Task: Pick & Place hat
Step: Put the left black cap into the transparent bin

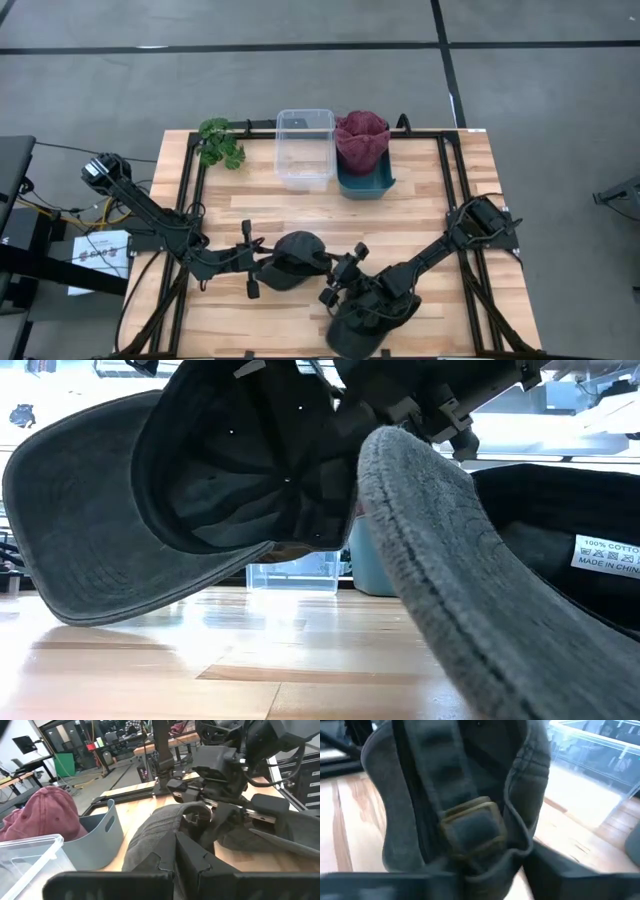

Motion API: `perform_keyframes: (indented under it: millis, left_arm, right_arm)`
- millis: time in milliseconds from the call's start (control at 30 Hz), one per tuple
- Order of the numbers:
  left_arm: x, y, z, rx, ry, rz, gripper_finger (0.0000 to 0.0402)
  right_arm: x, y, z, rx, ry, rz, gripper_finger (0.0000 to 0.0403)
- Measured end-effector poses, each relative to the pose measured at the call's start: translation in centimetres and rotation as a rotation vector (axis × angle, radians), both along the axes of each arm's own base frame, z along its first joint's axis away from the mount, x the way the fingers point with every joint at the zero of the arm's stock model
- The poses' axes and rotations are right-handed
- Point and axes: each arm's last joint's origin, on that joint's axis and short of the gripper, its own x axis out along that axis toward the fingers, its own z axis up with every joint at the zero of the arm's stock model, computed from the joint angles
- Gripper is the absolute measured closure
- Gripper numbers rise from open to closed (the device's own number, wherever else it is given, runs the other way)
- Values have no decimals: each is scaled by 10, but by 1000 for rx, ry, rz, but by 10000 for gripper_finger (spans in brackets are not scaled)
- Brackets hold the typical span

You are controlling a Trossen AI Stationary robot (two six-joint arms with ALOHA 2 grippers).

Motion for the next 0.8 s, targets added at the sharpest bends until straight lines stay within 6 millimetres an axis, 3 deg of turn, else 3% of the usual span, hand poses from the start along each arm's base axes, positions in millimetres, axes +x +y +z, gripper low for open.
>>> perform_keyframes:
  millis: [67,100,300,500,800]
  left_arm:
    - [0,0,0,0,0,-3,394]
    - [0,0,0,-1,1,-6,394]
    - [0,-1,0,-3,3,-16,394]
    - [1,-4,-1,-35,23,-151,394]
    - [1,-5,-1,-44,32,-198,394]
  right_arm:
    - [0,1,0,-15,34,34,367]
    - [0,1,-1,-20,44,46,382]
    - [-1,0,7,-66,48,44,396]
    - [-11,-7,45,-125,21,37,399]
    - [-24,-25,106,-185,-32,70,401]
